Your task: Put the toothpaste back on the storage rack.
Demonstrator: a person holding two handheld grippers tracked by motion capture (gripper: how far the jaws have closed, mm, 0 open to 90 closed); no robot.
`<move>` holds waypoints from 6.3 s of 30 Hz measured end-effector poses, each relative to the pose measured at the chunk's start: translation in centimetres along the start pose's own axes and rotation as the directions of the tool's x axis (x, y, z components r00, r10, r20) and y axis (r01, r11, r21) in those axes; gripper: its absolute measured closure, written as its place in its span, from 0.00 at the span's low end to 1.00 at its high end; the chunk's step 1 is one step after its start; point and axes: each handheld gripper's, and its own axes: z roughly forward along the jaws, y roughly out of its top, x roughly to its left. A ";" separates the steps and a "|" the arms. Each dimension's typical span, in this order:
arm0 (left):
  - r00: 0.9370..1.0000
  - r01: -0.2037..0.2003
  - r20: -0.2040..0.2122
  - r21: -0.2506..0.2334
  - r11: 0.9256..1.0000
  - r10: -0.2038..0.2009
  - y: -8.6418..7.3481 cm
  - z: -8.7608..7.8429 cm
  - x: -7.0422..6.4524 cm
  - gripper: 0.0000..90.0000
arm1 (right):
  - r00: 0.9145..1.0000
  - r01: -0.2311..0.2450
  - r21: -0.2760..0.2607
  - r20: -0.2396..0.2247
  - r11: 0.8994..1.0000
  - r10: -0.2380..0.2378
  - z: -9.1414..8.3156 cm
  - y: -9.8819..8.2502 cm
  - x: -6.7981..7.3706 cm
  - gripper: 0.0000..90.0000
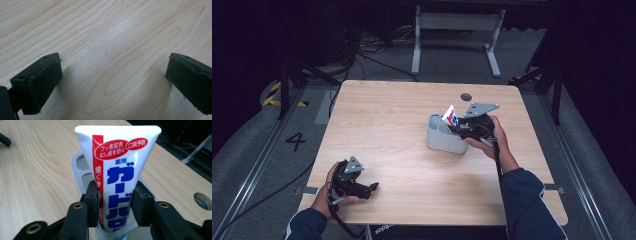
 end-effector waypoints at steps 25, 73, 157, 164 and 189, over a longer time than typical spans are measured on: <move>1.000 0.003 -0.004 -0.002 1.000 -0.003 0.0 0.0 0.0 0.01 | 1.000 0.004 0.035 -0.003 0.999 -0.004 -0.6 0.3 0.1 0.65; 1.000 0.002 -0.006 -0.001 1.000 -0.002 0.0 0.0 0.0 0.01 | 0.997 -0.008 -0.054 0.073 0.998 0.012 -4.7 -0.2 1.2 0.41; 1.000 0.011 -0.006 0.005 1.000 -0.011 0.1 0.1 0.0 0.00 | 0.950 -0.258 0.138 0.218 0.956 0.225 -9.8 -20.3 1.1 0.23; 1.000 0.010 -0.004 0.007 1.000 -0.010 0.2 0.2 0.0 0.00 | 0.930 -0.334 0.103 0.199 0.937 0.310 -10.0 -21.3 0.1 0.18; 0.999 0.027 -0.019 0.009 1.000 -0.027 0.3 0.2 -0.2 0.00 | 0.935 -0.325 0.107 0.183 0.940 0.302 -9.9 -21.3 -0.2 0.16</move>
